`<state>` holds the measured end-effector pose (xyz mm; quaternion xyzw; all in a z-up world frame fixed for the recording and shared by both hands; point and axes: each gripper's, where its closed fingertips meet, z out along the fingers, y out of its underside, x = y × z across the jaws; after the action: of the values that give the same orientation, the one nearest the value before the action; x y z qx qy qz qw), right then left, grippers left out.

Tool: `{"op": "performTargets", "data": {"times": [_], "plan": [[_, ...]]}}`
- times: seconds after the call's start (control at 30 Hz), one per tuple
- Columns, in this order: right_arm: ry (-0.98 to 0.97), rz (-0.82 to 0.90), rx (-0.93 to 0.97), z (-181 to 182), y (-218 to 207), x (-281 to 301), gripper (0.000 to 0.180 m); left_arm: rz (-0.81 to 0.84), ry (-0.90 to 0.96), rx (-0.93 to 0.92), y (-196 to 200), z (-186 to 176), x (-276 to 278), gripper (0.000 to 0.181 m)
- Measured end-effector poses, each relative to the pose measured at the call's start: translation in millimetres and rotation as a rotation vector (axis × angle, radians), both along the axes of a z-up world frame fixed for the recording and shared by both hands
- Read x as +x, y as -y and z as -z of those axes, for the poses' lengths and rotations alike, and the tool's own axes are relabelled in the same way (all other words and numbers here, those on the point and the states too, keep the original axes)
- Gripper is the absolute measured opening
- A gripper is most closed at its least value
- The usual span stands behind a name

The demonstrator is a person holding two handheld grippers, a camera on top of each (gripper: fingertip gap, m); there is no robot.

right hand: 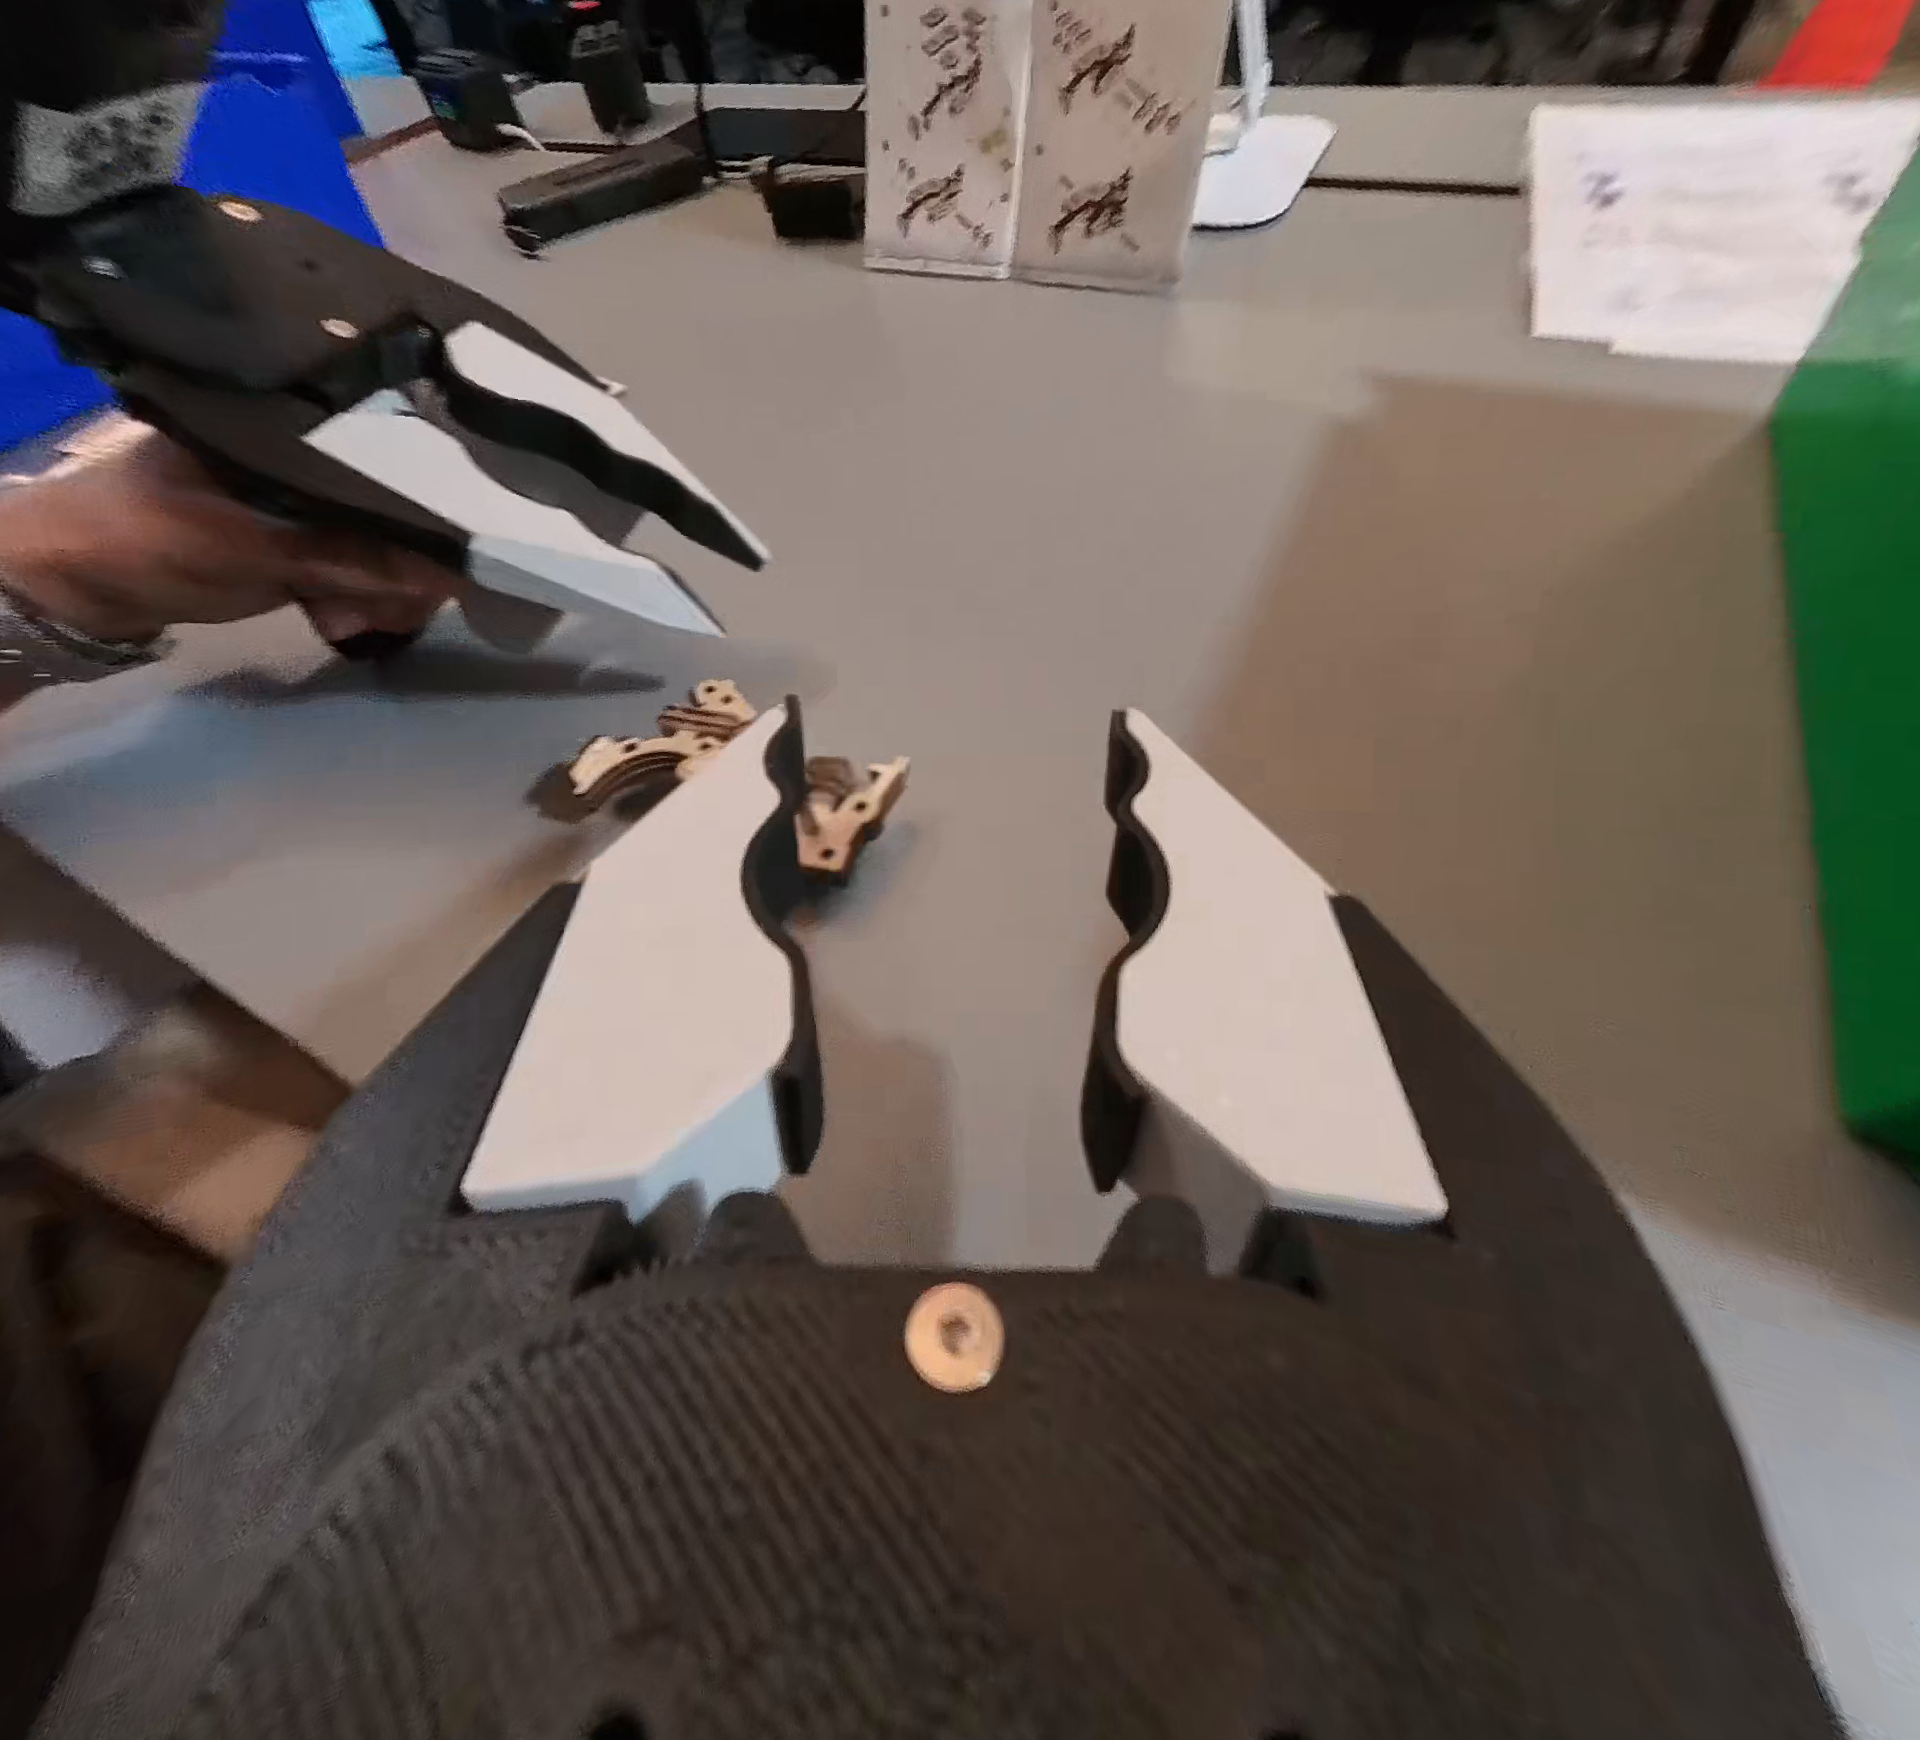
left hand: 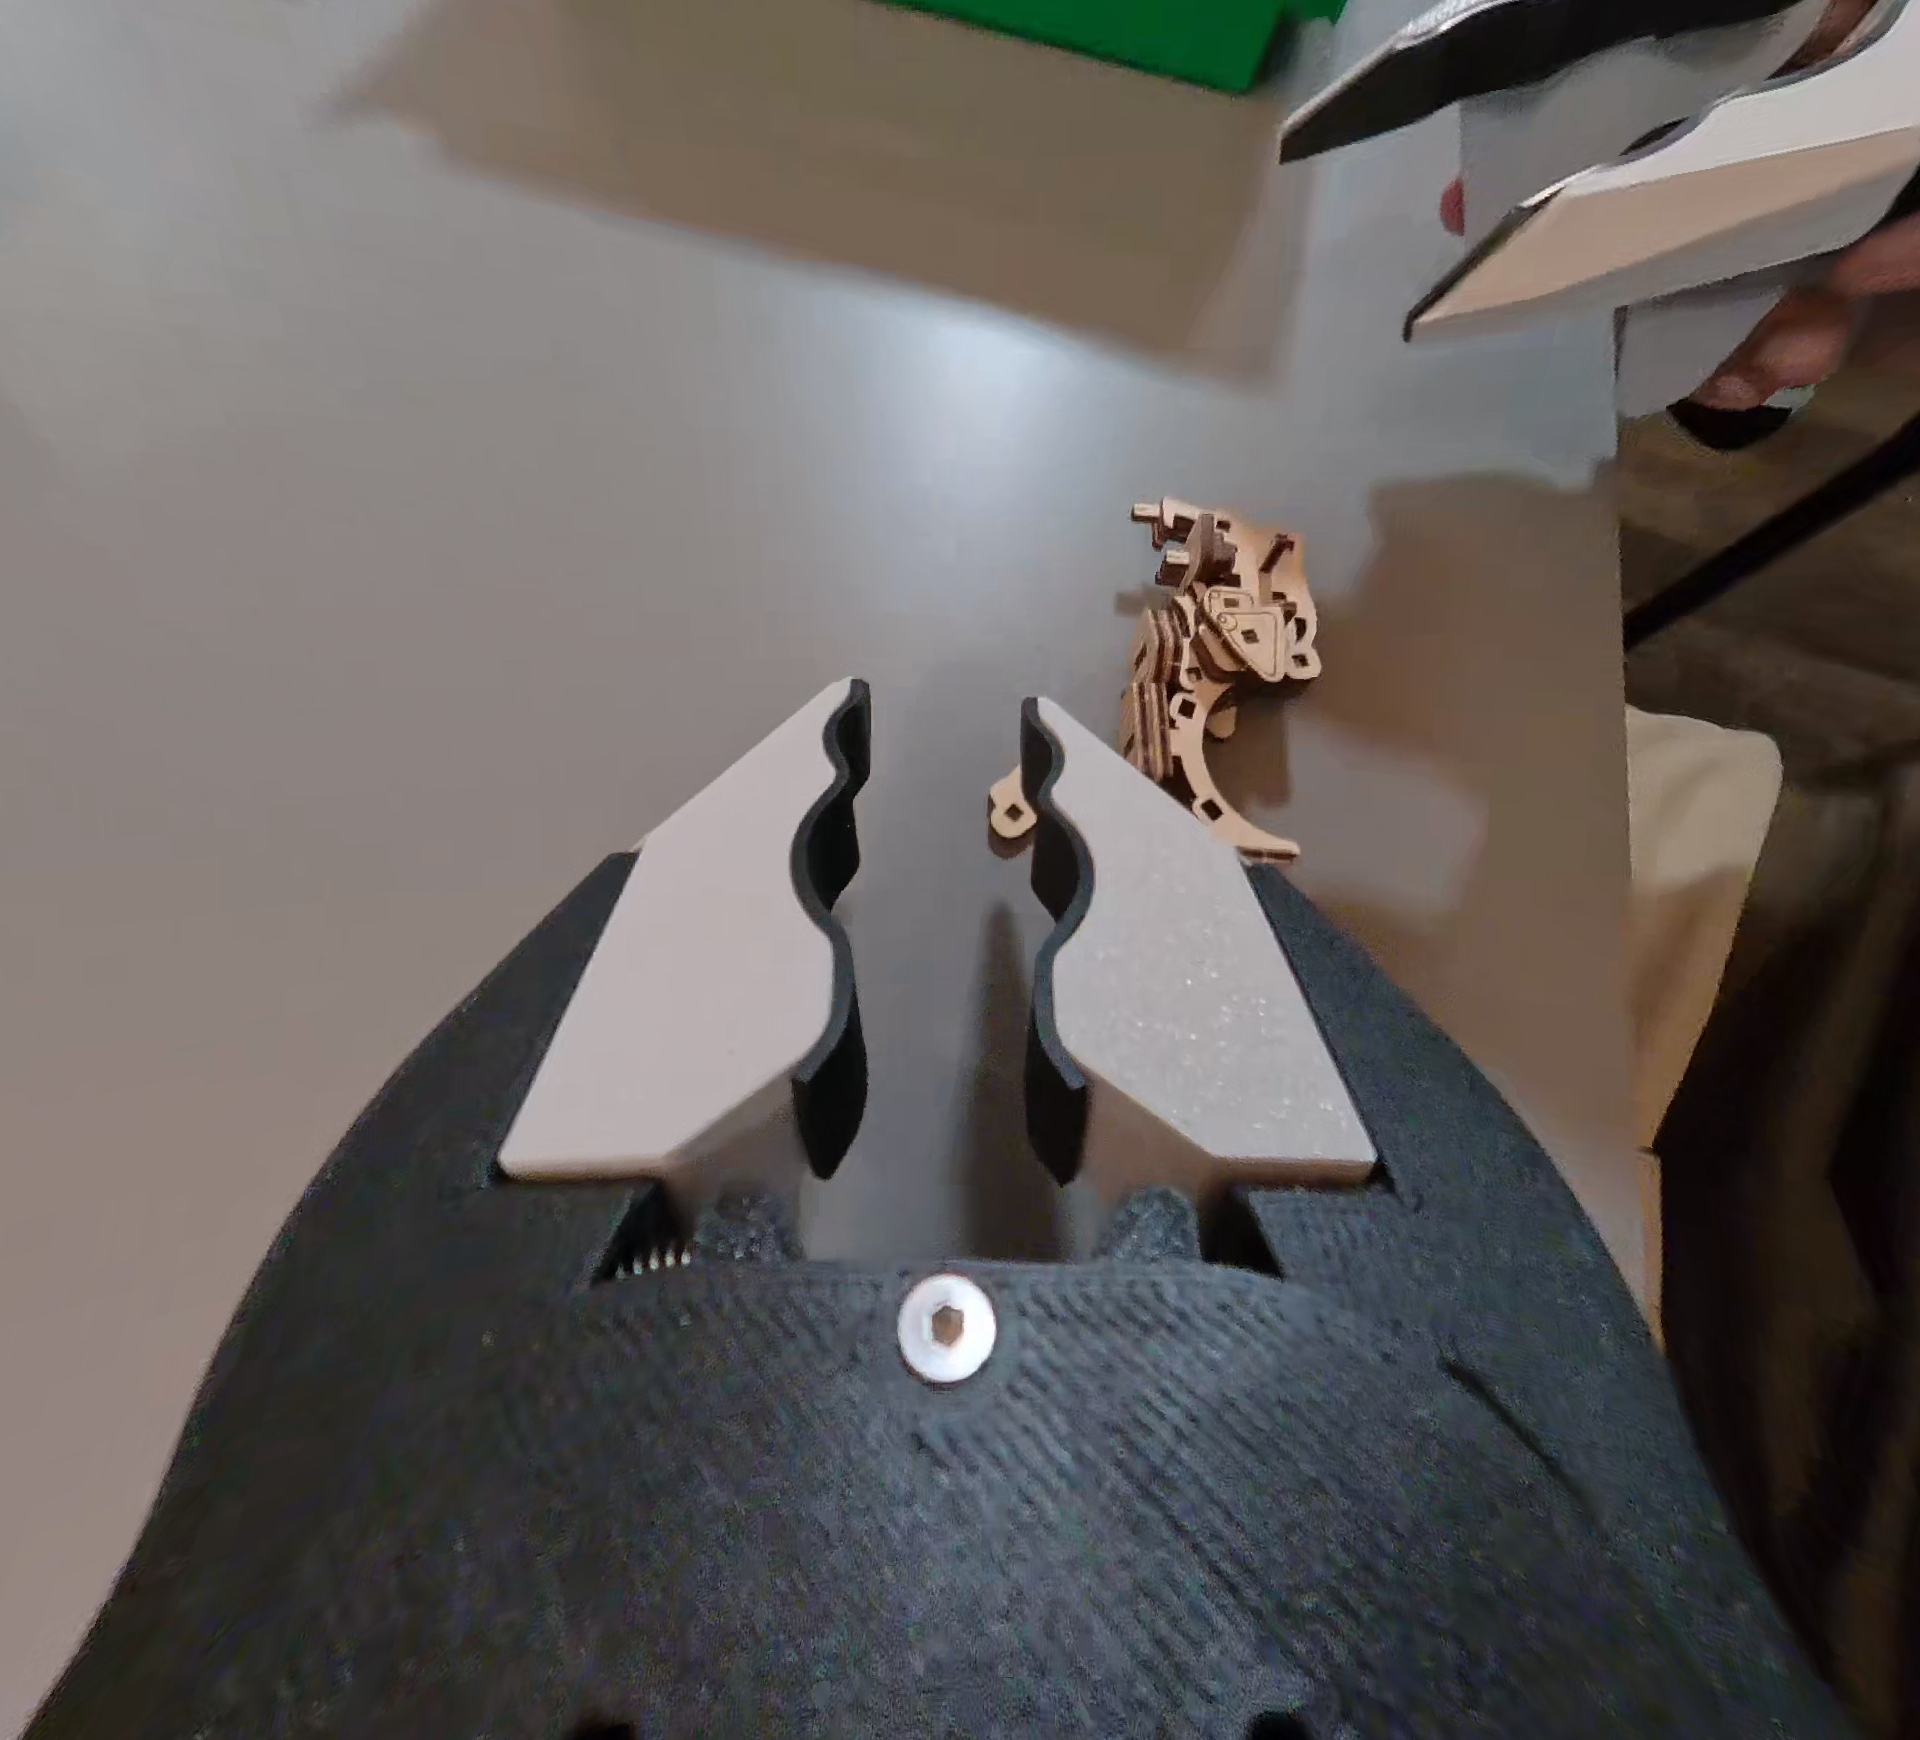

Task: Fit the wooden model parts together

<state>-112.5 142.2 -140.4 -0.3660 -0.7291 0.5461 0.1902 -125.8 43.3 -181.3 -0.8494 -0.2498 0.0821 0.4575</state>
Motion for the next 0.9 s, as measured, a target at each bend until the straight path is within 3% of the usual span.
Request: {"op": "performTargets", "data": {"times": [0.13, 0.23, 0.37, 0.57, 0.73, 0.9], "plan": [[0.071, -0.043, -0.047, 4, 4, 5, 0.055, 0.037, 0.113, 0.046, 0, 1, 10, 0.026], [0.102, -0.056, -0.090, 3, 3, 5, 0.054, 0.107, 0.210, -0.025, 2, 19, 27, 0.030], [0.147, -0.072, -0.148, 1, 2, 6, 0.053, 0.077, 0.176, -0.063, 2, 22, 21, 0.033], [0.194, -0.105, -0.212, -1, 7, 10, 0.053, 0.109, 0.201, -0.064, -2, 23, 24, 0.017], [0.245, -0.145, -0.218, 3, 13, 14, 0.053, 0.117, 0.165, -0.067, -2, 21, 25, 0.016], [0.265, -0.189, -0.248, -1, 21, 20, 0.050, 0.078, 0.101, 0.039, -1, 2, 16, 0.016]]}}
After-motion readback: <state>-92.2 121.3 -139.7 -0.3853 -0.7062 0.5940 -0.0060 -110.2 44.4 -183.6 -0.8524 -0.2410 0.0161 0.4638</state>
